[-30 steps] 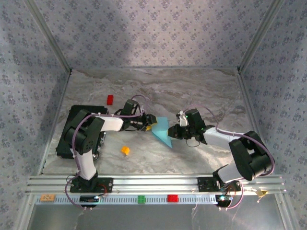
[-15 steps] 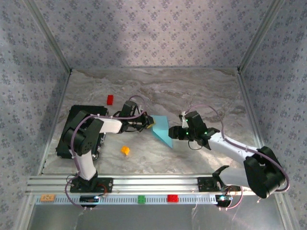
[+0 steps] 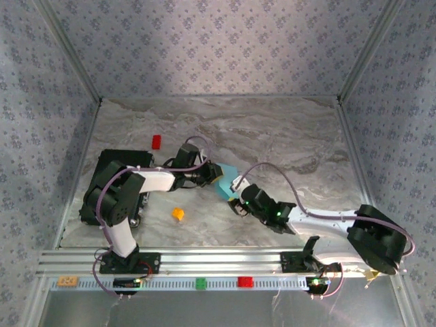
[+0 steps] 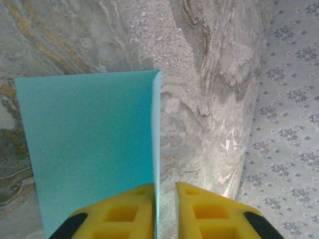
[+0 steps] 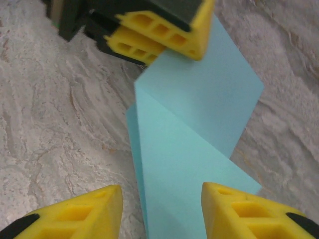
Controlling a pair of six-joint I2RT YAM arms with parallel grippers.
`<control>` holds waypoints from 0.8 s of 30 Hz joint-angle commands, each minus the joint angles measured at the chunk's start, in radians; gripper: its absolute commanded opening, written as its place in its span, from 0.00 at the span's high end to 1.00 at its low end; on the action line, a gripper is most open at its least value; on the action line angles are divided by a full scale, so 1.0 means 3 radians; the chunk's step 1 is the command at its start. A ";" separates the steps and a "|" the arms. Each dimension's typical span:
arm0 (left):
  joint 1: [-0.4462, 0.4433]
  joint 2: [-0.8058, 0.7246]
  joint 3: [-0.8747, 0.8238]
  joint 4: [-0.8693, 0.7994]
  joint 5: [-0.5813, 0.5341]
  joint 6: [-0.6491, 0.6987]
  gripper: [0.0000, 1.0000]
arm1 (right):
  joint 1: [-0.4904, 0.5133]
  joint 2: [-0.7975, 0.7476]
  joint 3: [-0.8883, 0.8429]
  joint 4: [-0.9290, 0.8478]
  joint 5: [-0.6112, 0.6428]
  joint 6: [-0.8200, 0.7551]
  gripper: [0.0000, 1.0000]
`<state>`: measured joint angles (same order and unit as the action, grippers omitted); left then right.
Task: Fold a paper plane with a square sheet of paper (pick it up from the middle)
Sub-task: Fourth fold the wing at the center of the table.
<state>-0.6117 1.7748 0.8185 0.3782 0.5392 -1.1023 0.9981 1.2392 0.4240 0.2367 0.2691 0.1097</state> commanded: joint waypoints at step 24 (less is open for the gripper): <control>-0.0019 0.0010 0.0148 -0.0039 0.0138 0.0048 0.83 | 0.0307 0.0839 0.0032 0.0540 0.0958 -0.0379 0.72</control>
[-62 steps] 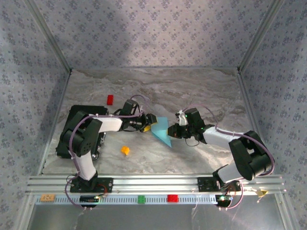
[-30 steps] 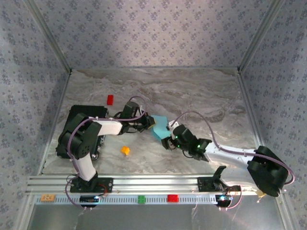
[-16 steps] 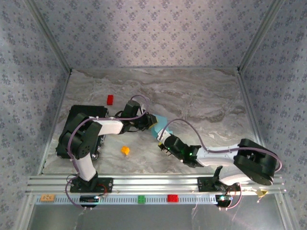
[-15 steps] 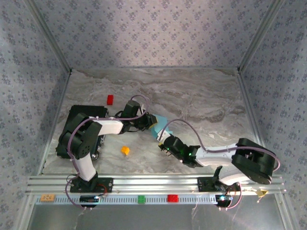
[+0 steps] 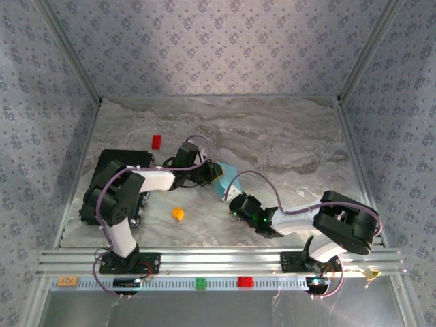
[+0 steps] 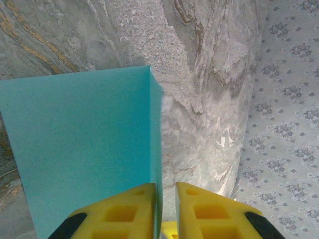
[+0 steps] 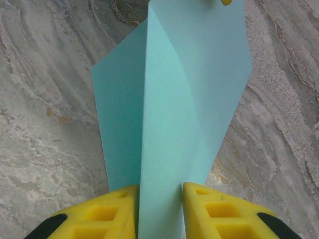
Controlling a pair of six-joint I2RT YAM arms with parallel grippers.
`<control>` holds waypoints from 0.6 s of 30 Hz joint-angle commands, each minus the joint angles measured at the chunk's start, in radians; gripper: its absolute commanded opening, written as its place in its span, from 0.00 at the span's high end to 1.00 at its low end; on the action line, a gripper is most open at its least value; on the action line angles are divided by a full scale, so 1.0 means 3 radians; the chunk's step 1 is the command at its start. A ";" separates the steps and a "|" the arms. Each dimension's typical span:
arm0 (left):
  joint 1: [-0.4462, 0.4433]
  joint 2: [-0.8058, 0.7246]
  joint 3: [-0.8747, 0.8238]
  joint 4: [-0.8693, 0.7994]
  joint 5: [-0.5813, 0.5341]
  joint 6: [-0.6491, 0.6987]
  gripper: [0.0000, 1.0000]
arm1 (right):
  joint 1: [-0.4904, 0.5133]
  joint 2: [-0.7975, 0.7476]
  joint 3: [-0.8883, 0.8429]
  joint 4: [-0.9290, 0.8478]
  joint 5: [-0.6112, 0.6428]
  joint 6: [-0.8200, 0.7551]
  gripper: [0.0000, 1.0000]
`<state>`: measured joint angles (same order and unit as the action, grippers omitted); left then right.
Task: Fold a paper plane with a square sheet of paper (pick it up from the middle)
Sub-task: Fourth fold the wing at the center of the table.
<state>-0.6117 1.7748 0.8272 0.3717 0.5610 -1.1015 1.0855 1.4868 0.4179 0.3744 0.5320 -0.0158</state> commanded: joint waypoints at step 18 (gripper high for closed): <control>-0.0018 0.0031 0.0177 -0.0121 0.0066 0.0062 0.88 | -0.0031 -0.0084 0.0023 0.0100 -0.0043 0.0214 0.71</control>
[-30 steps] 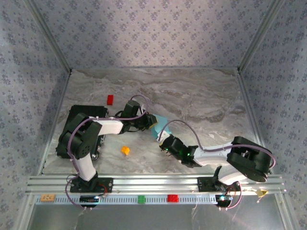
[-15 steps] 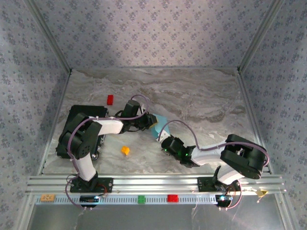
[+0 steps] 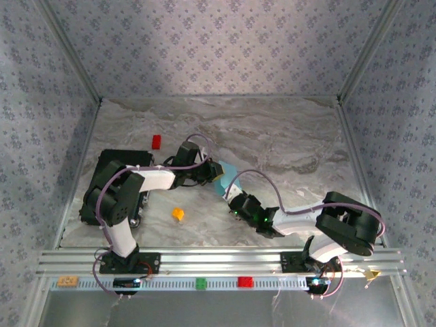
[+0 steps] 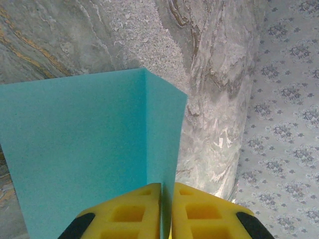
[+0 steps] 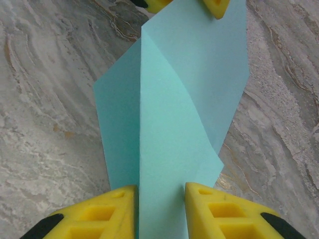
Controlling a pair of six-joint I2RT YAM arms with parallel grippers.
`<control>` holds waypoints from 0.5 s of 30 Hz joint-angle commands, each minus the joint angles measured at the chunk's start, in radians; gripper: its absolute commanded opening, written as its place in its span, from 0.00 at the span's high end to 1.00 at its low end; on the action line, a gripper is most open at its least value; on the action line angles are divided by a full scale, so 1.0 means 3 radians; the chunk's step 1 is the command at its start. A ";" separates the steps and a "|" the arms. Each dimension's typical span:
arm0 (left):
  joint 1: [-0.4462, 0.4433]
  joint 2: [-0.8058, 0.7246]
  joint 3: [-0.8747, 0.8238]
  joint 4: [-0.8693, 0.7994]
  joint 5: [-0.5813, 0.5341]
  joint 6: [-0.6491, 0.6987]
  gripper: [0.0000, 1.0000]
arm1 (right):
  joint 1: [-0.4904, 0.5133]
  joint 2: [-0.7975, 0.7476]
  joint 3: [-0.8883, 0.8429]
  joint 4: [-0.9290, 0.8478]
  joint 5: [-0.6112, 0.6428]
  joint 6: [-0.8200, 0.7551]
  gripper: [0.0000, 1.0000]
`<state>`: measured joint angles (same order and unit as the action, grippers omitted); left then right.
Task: Fold a paper plane with a square sheet of paper (pick it up from the middle)
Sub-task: Fourth fold the wing at the center of the table.
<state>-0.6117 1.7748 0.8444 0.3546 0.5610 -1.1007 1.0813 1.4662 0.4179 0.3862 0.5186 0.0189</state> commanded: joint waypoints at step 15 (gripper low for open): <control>-0.0017 0.0037 0.0140 -0.0105 0.0053 0.0075 0.89 | -0.0060 0.0013 0.0019 0.0001 0.0005 0.0160 0.79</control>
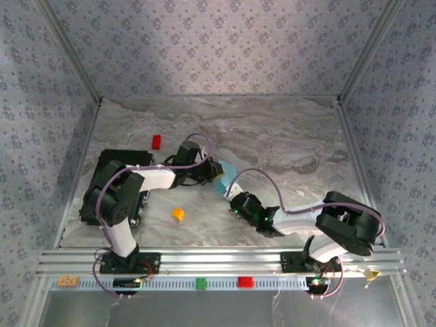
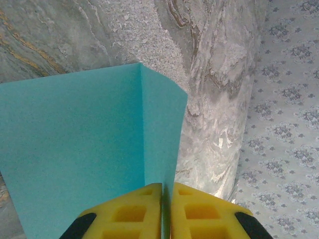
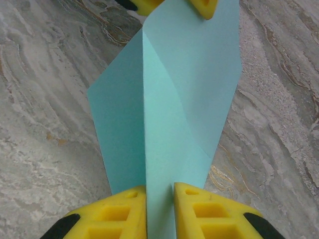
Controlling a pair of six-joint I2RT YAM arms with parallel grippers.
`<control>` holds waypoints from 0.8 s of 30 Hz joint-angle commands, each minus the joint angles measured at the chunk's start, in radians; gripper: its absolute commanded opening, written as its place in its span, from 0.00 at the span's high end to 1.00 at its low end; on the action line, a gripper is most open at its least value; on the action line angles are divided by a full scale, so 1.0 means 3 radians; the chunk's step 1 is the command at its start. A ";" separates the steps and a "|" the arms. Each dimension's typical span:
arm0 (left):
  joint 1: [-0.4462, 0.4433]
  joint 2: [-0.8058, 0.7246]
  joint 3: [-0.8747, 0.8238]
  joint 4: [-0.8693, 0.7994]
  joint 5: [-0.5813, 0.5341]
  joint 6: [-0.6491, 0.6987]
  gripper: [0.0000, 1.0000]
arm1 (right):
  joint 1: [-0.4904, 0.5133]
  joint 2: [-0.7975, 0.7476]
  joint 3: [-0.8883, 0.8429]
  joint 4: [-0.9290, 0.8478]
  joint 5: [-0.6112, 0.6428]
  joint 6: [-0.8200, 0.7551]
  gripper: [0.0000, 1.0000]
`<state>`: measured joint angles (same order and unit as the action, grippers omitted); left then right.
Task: Fold a paper plane with a square sheet of paper (pick it up from the middle)
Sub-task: Fourth fold the wing at the center of the table.
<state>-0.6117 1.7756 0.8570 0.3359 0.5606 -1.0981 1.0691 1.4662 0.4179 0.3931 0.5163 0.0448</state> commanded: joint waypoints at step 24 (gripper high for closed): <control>-0.0018 0.0003 0.0070 -0.0033 0.0021 0.0055 0.89 | -0.0072 0.0041 -0.0002 0.0032 -0.0063 0.0170 0.91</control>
<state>-0.6117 1.7756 0.8581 0.3332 0.5602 -1.0973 1.0557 1.4719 0.4179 0.3939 0.5087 0.0681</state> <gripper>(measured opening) 0.101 0.094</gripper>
